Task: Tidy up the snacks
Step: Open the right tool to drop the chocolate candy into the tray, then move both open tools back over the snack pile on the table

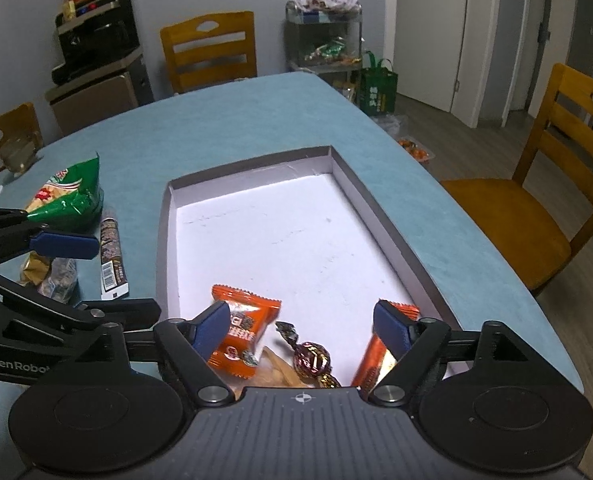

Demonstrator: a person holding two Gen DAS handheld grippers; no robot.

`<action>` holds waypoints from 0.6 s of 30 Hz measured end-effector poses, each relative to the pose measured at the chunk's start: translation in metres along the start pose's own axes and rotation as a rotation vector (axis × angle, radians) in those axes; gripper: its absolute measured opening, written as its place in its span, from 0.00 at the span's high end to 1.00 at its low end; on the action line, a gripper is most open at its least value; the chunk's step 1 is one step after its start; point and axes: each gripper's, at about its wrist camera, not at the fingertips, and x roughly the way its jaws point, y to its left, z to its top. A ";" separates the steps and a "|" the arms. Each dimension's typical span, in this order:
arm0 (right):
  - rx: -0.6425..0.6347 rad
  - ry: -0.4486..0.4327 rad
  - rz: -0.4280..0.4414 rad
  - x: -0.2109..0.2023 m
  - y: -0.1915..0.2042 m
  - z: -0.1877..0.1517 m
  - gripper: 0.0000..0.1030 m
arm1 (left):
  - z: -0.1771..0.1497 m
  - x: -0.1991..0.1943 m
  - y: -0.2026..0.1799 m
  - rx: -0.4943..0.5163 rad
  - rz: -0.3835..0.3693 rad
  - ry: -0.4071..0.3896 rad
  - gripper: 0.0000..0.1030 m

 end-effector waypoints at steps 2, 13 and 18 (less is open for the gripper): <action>-0.009 -0.005 -0.002 0.000 0.004 0.001 0.16 | -0.002 -0.004 0.005 -0.012 0.011 -0.004 0.17; -0.086 -0.015 0.051 0.002 0.034 0.010 0.05 | -0.025 -0.029 0.035 -0.101 0.076 -0.002 0.09; -0.124 -0.017 0.095 0.005 0.050 0.013 0.03 | -0.040 -0.040 0.049 -0.152 0.104 0.012 0.07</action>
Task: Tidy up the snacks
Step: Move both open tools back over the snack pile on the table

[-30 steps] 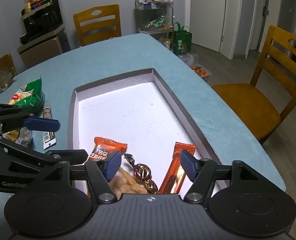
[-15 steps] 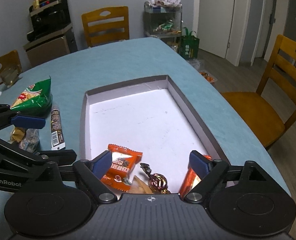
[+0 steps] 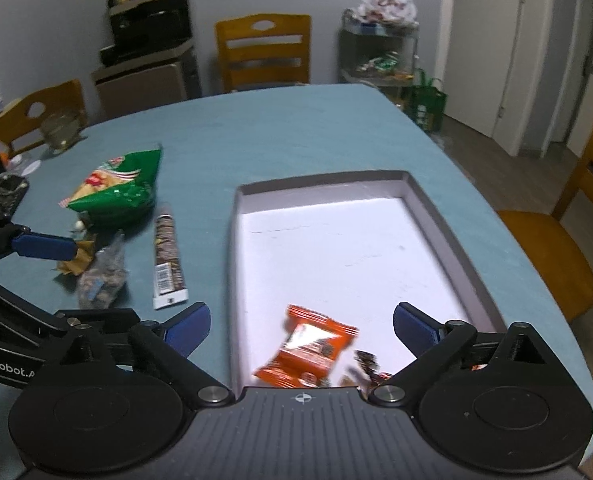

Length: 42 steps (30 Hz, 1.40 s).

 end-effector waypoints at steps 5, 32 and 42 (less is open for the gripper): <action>-0.033 -0.005 0.051 0.003 0.015 0.005 0.00 | -0.016 -0.007 0.013 -0.043 0.010 0.036 0.06; -0.241 0.039 0.257 0.027 0.087 0.020 0.00 | -0.096 -0.012 0.029 -0.199 0.084 0.156 0.06; -0.286 0.051 0.302 0.037 0.102 0.027 0.00 | -0.105 -0.012 0.050 -0.290 0.151 0.174 0.06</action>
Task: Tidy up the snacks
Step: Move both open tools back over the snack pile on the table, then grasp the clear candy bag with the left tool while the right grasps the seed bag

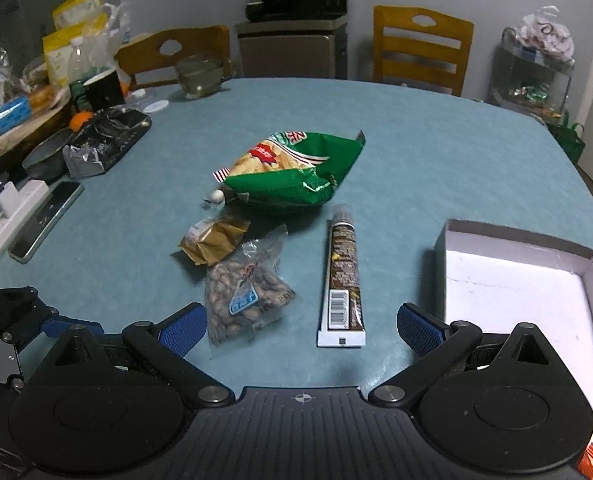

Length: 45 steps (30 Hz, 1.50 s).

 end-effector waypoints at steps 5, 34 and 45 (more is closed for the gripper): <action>-0.020 0.003 0.016 0.004 0.002 0.005 0.00 | 0.009 -0.001 -0.008 -0.011 -0.044 -0.022 0.06; -0.154 0.063 0.090 0.042 0.029 0.018 0.00 | -0.008 -0.001 0.016 -0.114 0.017 -0.001 0.05; -0.233 0.088 0.125 0.061 0.034 0.026 0.01 | -0.006 0.000 -0.018 -0.073 -0.092 -0.032 0.05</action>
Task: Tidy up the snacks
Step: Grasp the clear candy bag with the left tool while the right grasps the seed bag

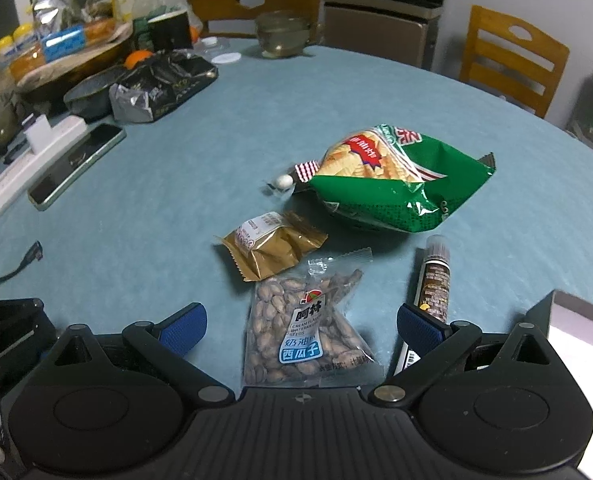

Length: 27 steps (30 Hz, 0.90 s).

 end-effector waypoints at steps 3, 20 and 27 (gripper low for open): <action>-0.010 0.011 0.004 0.004 0.000 -0.001 0.01 | -0.003 -0.001 -0.004 -0.013 0.012 -0.020 0.10; -0.076 0.036 0.022 0.017 0.006 -0.006 0.10 | -0.012 -0.009 -0.013 0.046 0.113 -0.066 0.69; -0.083 0.043 0.025 0.019 0.006 -0.008 0.20 | -0.009 -0.009 -0.010 0.056 0.095 -0.052 0.84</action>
